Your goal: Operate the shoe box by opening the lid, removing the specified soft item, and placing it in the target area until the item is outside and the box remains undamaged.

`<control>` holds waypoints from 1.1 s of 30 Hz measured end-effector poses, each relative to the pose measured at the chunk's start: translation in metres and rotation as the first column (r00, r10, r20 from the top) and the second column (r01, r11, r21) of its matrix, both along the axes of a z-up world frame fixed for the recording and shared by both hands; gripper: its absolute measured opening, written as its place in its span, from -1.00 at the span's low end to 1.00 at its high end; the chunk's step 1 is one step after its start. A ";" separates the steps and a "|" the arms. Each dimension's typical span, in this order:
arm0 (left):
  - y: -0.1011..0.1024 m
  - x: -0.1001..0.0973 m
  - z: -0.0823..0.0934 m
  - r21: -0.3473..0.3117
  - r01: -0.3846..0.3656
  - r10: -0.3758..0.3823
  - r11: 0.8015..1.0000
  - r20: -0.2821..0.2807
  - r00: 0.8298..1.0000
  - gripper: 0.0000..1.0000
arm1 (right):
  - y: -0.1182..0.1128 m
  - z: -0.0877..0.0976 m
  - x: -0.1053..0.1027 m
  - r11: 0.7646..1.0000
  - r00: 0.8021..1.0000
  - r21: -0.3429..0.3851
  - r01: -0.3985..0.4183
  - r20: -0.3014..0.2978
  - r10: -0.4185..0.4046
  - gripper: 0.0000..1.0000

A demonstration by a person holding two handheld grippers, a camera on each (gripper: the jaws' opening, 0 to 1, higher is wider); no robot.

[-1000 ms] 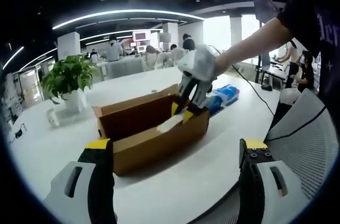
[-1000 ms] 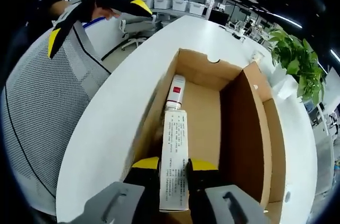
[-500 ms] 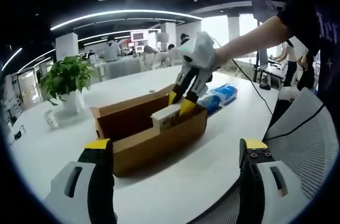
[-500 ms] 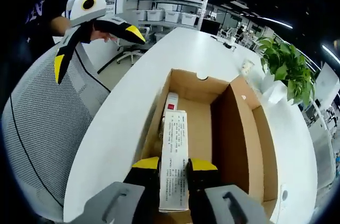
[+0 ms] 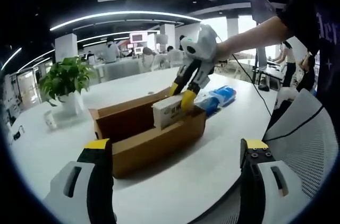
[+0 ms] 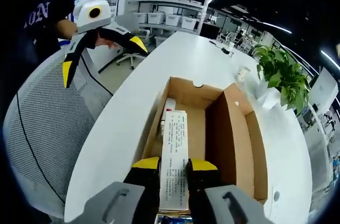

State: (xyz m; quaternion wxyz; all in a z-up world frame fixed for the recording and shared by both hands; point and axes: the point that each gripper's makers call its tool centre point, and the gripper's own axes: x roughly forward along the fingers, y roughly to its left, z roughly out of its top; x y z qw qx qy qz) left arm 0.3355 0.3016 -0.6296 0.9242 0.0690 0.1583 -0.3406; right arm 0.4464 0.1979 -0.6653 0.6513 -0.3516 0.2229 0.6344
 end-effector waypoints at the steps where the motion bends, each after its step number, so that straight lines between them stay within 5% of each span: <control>1: 0.000 0.000 0.000 -0.002 -0.001 0.001 1.000 0.000 1.000 0.98 | -0.001 0.002 0.000 1.000 1.000 0.002 0.000 0.001 0.000 -0.71; 33: -0.001 0.000 0.001 -0.014 -0.002 0.002 1.000 -0.004 1.000 0.98 | -0.064 0.037 0.024 0.998 0.995 -0.004 0.060 0.079 -0.060 -0.71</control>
